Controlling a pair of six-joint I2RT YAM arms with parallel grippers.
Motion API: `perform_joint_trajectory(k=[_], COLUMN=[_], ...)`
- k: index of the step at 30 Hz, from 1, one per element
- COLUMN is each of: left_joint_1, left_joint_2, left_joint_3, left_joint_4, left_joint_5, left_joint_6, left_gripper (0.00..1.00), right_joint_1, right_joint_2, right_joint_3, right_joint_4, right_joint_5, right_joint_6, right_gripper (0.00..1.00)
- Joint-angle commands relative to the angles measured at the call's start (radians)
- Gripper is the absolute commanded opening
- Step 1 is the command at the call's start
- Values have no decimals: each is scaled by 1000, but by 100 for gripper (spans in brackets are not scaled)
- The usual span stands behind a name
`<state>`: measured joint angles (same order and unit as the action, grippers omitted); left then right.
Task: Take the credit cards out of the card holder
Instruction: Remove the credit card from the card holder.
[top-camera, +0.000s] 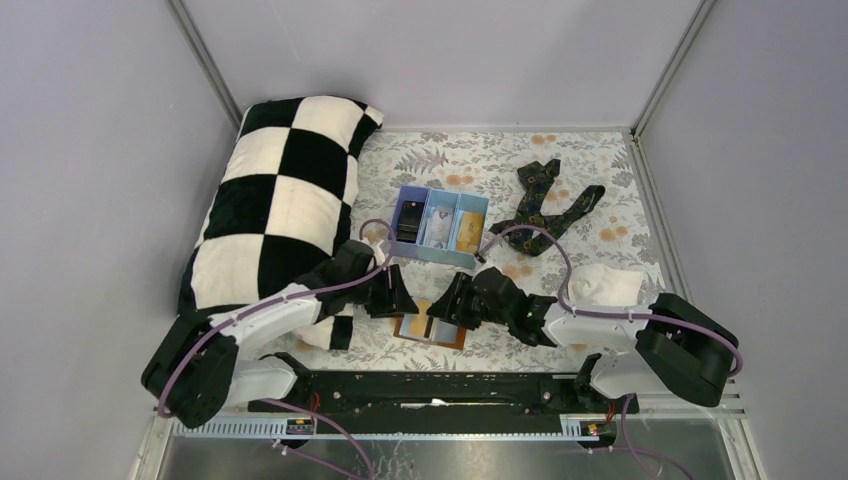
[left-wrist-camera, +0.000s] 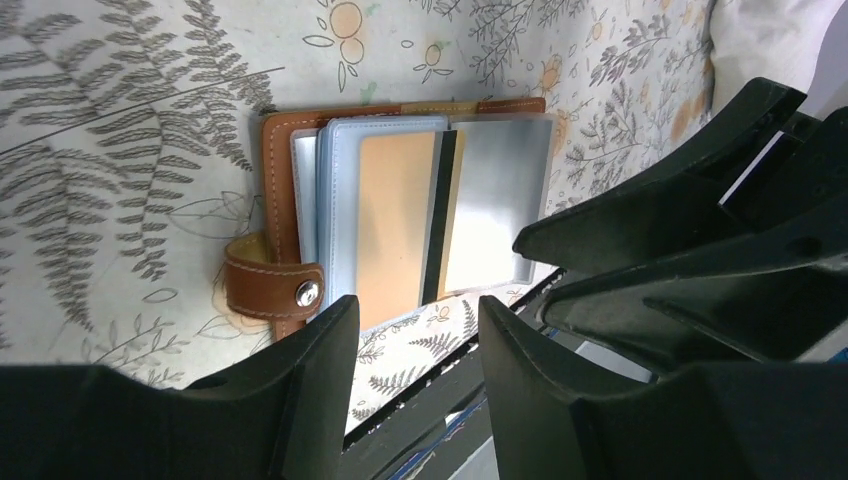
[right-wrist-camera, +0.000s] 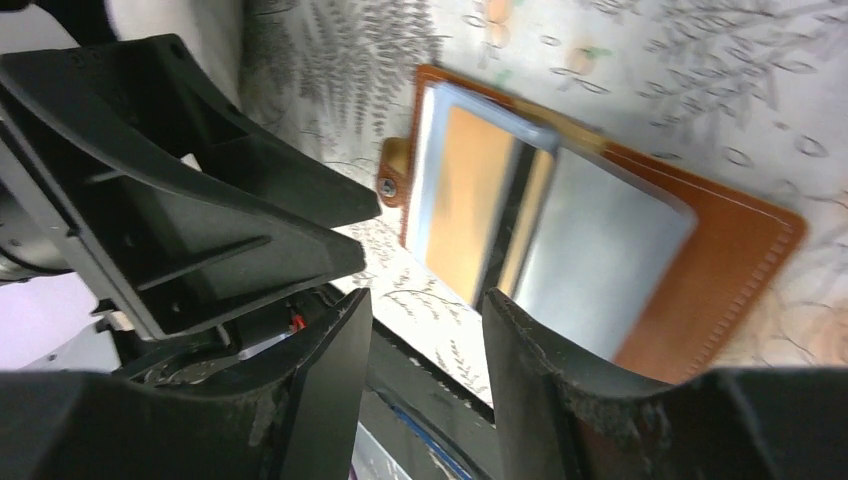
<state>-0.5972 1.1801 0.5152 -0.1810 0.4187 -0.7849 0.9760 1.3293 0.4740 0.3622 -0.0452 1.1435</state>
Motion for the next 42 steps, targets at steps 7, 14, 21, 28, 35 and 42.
perform_joint_trajectory(k=[7, 14, 21, 28, 35, 42], left_joint_1=[-16, -16, -16, -16, -18, -18], left_joint_2=[152, 189, 215, 206, 120, 63], left_joint_3=[-41, -69, -85, -88, -42, 27], left_joint_4=[211, 230, 225, 219, 107, 61], left_joint_5=[54, 49, 28, 27, -33, -11], left_joint_6=[-23, -18, -19, -18, 4, 27], left_gripper=[51, 51, 50, 50, 50, 51], right_joint_1=[-3, -32, -59, -59, -59, -59], right_joint_2=[55, 140, 226, 235, 255, 281], right_joint_3=[-53, -104, -182, -173, -185, -216], right_joint_4=[24, 193, 433, 447, 515, 544], right_joint_5=[47, -27, -92, -113, -113, -106], right_joint_6=[102, 166, 247, 223, 229, 264], right_gripper=[46, 38, 21, 23, 23, 0])
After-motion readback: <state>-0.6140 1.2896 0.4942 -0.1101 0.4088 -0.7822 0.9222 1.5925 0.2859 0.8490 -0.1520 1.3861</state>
